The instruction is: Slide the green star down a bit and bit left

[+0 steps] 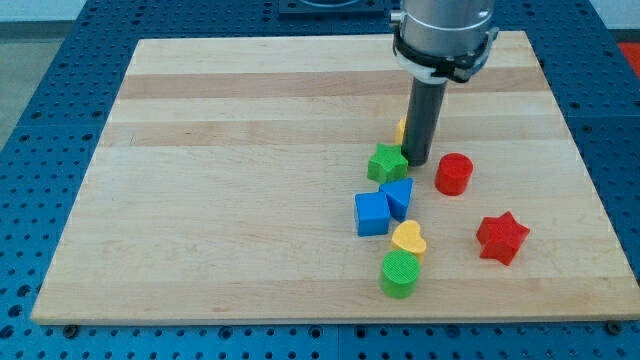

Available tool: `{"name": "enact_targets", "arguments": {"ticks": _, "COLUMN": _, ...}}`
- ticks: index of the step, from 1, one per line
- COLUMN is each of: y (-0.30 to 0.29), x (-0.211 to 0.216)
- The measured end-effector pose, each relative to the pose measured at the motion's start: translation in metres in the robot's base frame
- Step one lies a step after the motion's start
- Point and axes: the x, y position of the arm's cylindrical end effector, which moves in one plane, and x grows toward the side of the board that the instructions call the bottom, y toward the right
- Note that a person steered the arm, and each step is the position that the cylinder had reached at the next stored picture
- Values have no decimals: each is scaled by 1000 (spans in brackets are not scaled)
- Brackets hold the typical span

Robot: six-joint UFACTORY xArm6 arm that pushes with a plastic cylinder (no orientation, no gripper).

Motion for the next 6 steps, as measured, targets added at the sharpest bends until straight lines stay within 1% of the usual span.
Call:
{"name": "enact_targets", "arguments": {"ticks": 1, "y": -1, "x": -33}}
{"name": "enact_targets", "arguments": {"ticks": 2, "y": -1, "x": -40}}
{"name": "enact_targets", "arguments": {"ticks": 4, "y": 18, "x": 2}}
{"name": "enact_targets", "arguments": {"ticks": 5, "y": 17, "x": 6}}
{"name": "enact_targets", "arguments": {"ticks": 6, "y": -11, "x": 8}}
